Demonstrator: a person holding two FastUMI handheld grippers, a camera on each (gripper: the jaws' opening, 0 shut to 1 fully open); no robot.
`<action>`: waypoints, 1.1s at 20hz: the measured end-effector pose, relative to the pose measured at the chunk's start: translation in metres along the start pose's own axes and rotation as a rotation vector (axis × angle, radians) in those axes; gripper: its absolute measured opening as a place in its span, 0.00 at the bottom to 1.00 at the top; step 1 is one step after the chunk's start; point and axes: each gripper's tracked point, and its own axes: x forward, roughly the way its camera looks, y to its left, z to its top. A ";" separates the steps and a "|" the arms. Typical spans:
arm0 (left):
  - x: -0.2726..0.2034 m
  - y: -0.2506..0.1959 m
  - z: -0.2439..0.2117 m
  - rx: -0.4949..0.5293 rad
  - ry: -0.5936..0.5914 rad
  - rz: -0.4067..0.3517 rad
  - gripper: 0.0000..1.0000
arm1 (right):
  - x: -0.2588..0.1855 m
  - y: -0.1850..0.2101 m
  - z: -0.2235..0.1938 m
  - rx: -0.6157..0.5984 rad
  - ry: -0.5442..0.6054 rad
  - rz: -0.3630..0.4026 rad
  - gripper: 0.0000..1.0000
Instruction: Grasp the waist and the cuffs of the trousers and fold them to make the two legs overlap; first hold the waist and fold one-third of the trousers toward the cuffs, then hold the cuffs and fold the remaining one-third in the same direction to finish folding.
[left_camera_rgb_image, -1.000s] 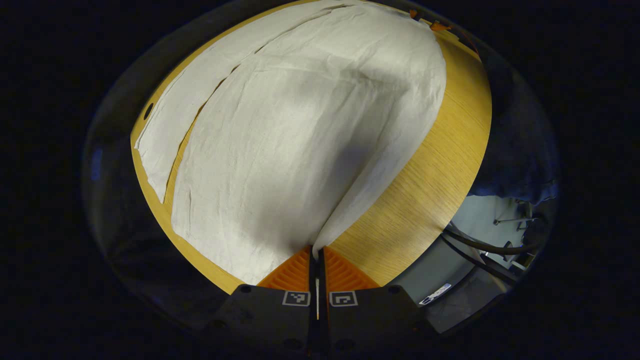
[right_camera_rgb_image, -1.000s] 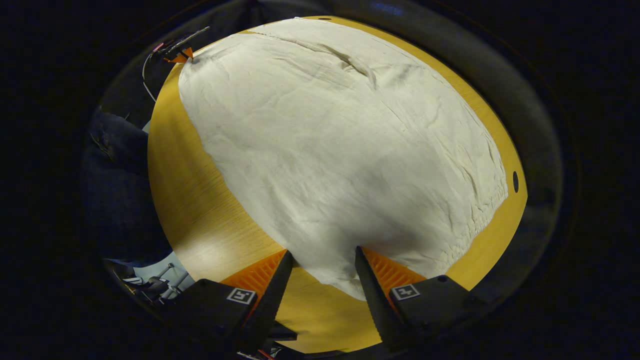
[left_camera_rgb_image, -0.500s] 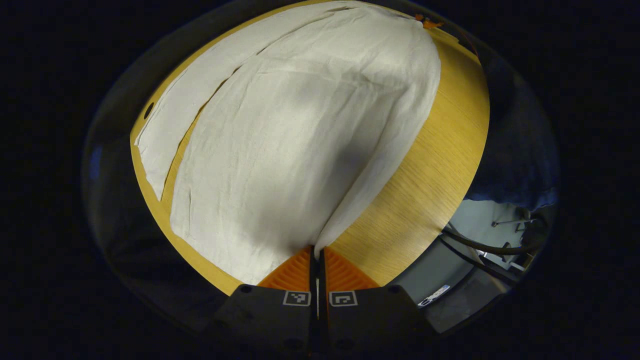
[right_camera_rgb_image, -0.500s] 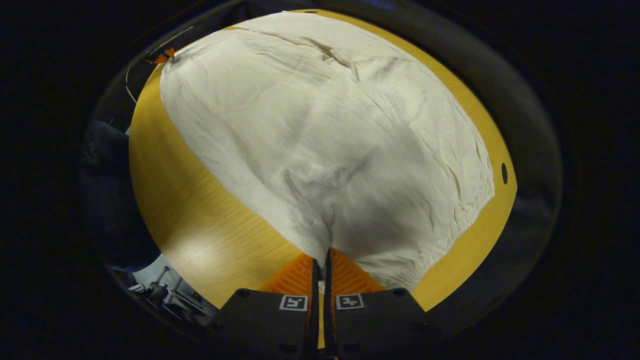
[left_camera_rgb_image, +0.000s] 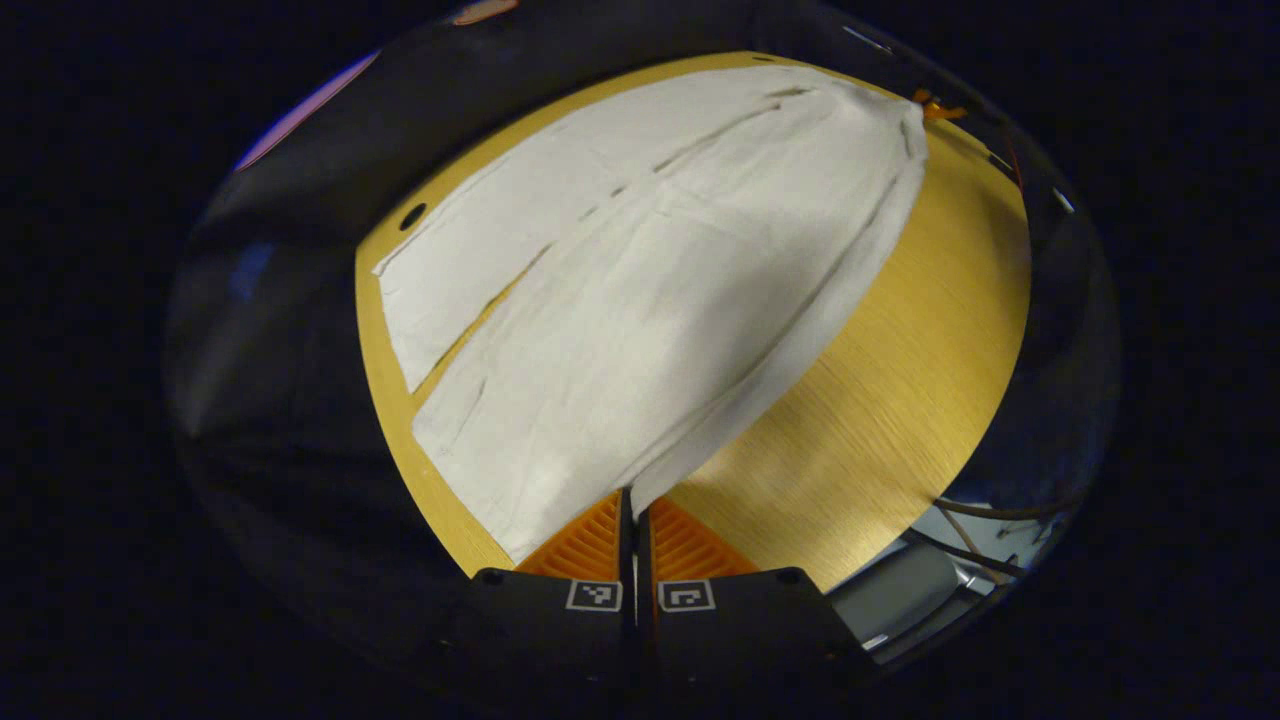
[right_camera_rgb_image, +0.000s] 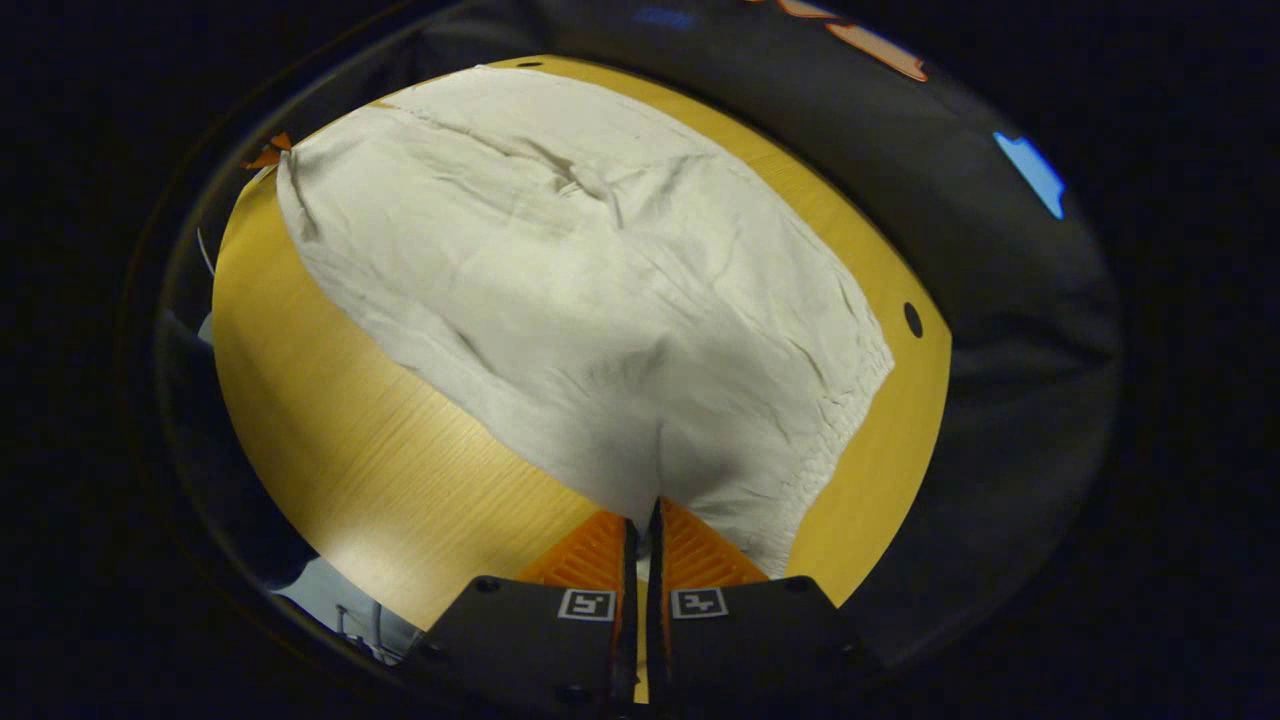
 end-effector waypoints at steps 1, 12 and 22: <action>-0.001 0.012 0.014 -0.060 -0.060 0.037 0.00 | -0.005 -0.005 0.010 0.044 -0.033 -0.030 0.06; -0.016 0.127 0.174 -0.469 -0.547 0.295 0.00 | -0.042 -0.066 0.100 0.481 -0.354 -0.325 0.06; -0.111 0.174 0.265 -0.730 -0.736 0.404 0.00 | -0.003 -0.147 0.222 0.760 -0.605 -0.354 0.06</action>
